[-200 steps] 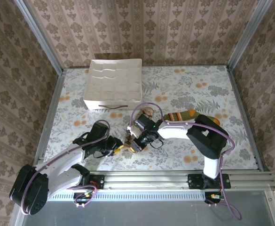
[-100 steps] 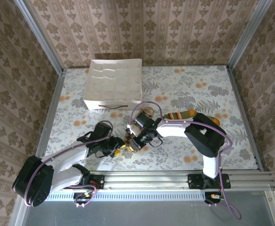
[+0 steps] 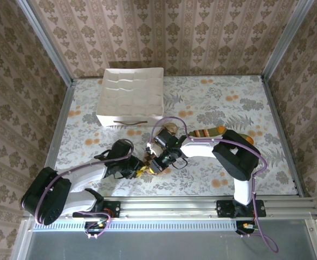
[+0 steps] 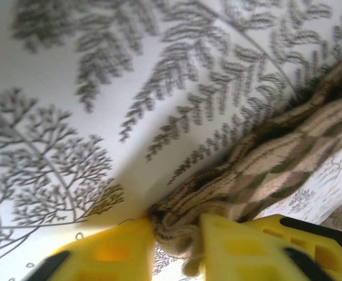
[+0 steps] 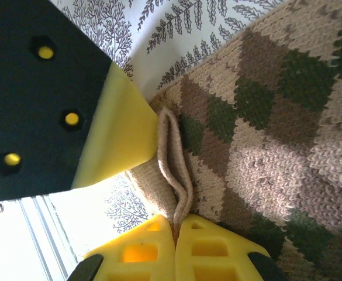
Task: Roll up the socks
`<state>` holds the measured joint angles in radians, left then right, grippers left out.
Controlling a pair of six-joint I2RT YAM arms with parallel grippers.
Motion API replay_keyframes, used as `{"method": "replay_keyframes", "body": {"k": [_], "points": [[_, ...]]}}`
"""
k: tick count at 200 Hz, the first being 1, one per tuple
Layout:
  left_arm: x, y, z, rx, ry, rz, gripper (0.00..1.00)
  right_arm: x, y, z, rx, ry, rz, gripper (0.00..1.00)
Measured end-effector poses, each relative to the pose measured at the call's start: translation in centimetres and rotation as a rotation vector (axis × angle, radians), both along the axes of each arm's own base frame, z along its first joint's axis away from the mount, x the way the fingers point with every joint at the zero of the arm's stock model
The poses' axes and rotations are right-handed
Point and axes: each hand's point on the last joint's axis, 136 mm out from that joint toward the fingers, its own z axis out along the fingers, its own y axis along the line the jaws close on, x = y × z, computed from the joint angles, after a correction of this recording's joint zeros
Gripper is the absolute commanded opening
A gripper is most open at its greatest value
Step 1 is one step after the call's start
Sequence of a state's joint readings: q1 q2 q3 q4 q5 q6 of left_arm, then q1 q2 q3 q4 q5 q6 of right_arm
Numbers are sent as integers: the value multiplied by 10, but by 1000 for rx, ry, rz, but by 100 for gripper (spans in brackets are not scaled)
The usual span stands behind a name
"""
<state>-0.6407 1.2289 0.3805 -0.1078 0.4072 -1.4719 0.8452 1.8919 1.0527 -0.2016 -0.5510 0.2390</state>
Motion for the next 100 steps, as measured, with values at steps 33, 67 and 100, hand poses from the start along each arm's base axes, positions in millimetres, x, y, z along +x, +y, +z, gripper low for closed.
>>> {"method": "replay_keyframes", "body": {"k": [33,67,100], "points": [[3,-3,2,-3,23,16,0,-1,-4,-1,3,-38,14,33],[1,-2,2,16,52,22,0,-12,-30,20,3,-327,65,49],[-2,0,2,33,76,24,0,-31,-36,48,4,-707,221,54]]}}
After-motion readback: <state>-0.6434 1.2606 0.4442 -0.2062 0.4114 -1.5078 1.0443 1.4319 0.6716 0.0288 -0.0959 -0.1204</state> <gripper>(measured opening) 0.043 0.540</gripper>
